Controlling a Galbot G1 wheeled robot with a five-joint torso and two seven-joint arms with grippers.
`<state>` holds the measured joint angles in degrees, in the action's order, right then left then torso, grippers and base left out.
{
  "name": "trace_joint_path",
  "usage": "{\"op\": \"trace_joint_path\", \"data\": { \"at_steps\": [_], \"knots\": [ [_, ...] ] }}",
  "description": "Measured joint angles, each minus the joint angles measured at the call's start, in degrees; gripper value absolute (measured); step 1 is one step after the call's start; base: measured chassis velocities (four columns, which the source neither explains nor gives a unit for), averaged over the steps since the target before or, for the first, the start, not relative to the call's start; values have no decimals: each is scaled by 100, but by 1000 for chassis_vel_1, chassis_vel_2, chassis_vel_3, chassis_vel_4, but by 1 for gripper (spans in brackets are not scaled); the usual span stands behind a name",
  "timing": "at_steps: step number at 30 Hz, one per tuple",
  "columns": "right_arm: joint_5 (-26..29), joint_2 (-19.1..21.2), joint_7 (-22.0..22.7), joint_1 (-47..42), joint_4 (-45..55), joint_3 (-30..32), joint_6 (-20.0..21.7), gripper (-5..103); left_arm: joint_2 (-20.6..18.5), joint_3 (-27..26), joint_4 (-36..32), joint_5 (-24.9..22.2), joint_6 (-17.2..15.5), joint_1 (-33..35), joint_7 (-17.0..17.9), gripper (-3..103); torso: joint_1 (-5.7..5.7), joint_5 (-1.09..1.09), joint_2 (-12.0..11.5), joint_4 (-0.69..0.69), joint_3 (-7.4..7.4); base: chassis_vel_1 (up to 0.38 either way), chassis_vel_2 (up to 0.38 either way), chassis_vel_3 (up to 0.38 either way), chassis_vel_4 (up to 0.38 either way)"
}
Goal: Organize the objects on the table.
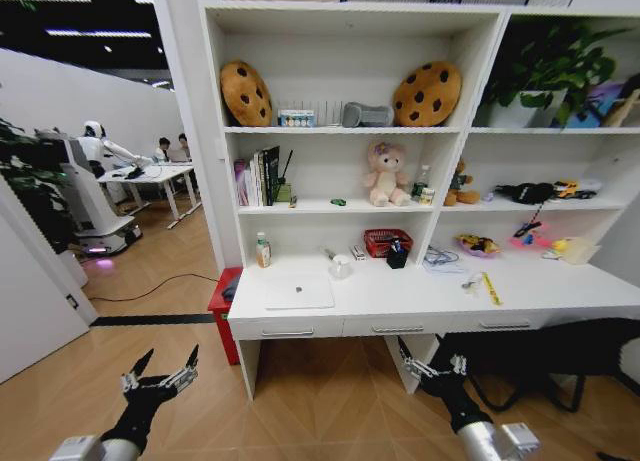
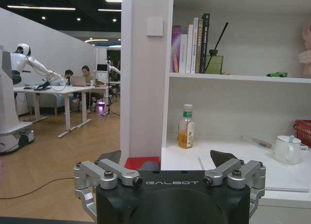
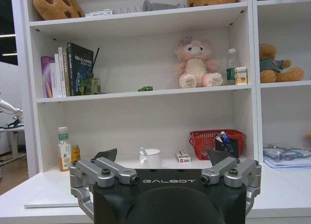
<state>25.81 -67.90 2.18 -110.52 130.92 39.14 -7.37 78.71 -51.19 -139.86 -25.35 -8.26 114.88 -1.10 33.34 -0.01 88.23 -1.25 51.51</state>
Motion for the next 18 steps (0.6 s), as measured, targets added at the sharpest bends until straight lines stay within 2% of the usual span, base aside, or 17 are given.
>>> {"op": "trace_joint_path", "data": {
  "at_steps": [18],
  "knots": [
    [0, 0, 0, 0, 0, 0, 0, 100, 0, 0, 0, 0, 0, 0, 0, 100, 0, 0, 0, 1, 0, 0, 0, 0, 0]
  ]
}}
